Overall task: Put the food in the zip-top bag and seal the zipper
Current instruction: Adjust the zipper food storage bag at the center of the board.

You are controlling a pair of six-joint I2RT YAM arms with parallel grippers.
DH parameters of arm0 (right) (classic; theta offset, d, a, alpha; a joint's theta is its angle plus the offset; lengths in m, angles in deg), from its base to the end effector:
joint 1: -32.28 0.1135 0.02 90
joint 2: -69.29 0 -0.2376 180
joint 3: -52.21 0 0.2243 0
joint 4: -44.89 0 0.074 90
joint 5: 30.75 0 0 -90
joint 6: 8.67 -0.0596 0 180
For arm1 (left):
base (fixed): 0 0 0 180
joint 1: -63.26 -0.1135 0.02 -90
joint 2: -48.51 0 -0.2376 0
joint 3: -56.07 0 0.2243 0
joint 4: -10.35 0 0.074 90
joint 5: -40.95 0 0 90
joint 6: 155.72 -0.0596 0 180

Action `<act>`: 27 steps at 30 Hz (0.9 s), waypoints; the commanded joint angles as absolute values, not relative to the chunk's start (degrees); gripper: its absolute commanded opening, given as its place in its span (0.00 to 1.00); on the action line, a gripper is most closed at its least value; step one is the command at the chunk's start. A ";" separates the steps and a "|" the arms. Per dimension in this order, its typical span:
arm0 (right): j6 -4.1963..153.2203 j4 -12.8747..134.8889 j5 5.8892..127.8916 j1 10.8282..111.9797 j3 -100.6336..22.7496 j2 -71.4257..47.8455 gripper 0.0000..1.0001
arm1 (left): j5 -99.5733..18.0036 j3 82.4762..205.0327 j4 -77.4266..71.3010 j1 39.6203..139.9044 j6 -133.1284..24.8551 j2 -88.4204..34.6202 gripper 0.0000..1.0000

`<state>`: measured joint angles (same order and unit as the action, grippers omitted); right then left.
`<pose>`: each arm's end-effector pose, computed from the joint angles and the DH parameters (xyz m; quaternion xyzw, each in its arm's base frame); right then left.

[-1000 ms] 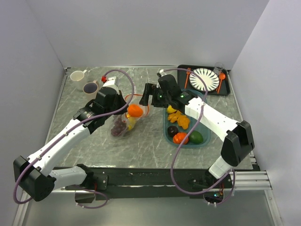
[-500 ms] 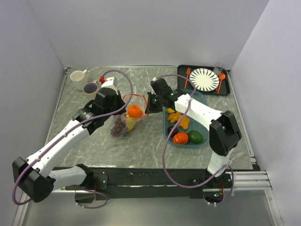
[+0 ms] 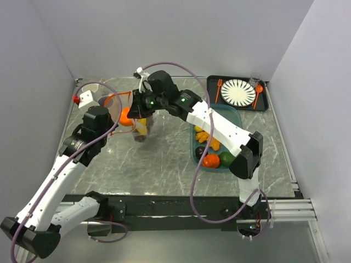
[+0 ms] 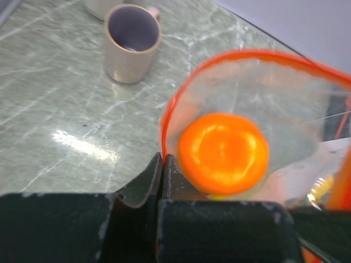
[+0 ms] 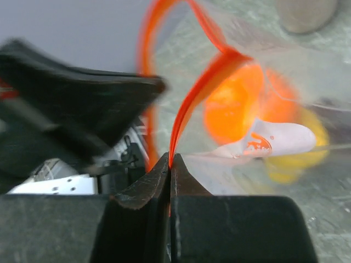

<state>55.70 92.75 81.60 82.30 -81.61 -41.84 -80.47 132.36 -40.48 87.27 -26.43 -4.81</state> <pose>0.2586 0.3436 0.3667 -0.2765 0.7875 0.4517 0.3151 0.1907 -0.0510 0.3332 -0.2481 0.7986 -0.0633 0.5446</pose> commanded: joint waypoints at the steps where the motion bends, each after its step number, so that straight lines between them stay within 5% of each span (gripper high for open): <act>1: 55.75 94.51 82.10 80.18 -81.01 -44.26 0.08 | -86.31 135.74 -42.26 86.21 -25.64 -3.00 0.01; 16: 52.50 96.81 71.90 74.73 -66.33 -42.87 0.10 | -67.08 134.26 -37.34 85.24 -29.76 -14.86 0.01; 23: 50.91 84.15 77.59 74.82 -62.01 -32.76 0.12 | -78.81 134.51 -38.55 85.15 -26.78 -7.23 0.01; 27: 54.69 88.07 86.31 75.69 -72.16 -34.50 0.15 | -85.96 132.78 -38.41 84.19 -26.77 -3.27 0.01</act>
<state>51.52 90.39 77.99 74.62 -62.29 -38.19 -76.29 132.95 -40.26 85.35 -27.28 -8.18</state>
